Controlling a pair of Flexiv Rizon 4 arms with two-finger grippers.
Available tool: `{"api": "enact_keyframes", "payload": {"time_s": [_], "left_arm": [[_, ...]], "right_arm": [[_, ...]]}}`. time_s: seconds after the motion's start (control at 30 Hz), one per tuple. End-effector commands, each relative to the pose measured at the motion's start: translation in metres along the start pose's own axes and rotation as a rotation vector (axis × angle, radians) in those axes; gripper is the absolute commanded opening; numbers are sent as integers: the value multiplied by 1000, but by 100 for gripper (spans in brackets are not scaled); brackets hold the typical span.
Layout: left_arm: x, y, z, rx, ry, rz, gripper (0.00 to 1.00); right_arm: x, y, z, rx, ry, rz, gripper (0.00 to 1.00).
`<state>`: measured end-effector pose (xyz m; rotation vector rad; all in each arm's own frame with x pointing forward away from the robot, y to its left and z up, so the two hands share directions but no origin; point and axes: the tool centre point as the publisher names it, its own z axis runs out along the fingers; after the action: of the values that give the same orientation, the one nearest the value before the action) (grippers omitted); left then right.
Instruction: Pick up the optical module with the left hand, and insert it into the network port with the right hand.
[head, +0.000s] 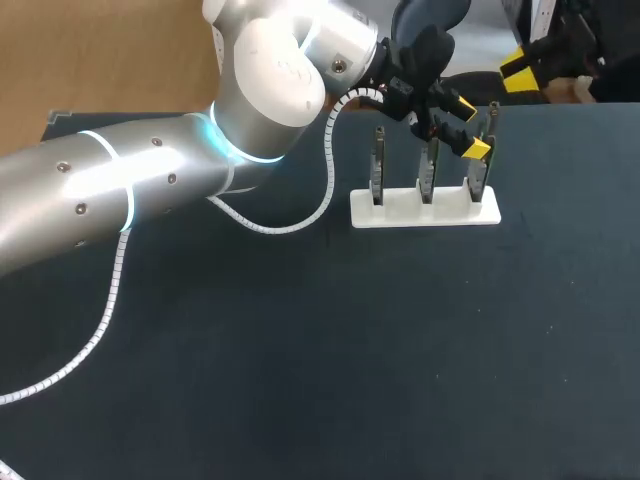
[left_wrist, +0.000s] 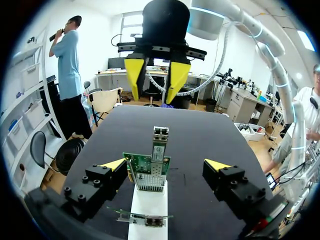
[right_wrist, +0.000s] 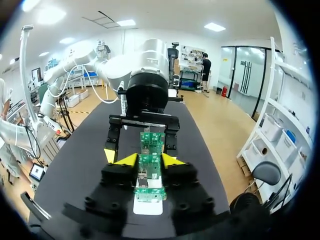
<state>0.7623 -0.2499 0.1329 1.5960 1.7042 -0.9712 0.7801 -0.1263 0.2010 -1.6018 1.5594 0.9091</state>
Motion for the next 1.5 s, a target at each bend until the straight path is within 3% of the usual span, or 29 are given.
{"api": "enact_keyframes", "payload": {"time_s": [0.03,0.53,1.5], "left_arm": [[-1,0,0,0,4,-2,100],[-1,0,0,0,4,-2,100],[-1,0,0,0,4,-2,100]], "right_arm": [[-1,2,5,8,7,-8,0],[5,8,16,-7,15,12,0],[39,13,35,-29,57,112,0]]}}
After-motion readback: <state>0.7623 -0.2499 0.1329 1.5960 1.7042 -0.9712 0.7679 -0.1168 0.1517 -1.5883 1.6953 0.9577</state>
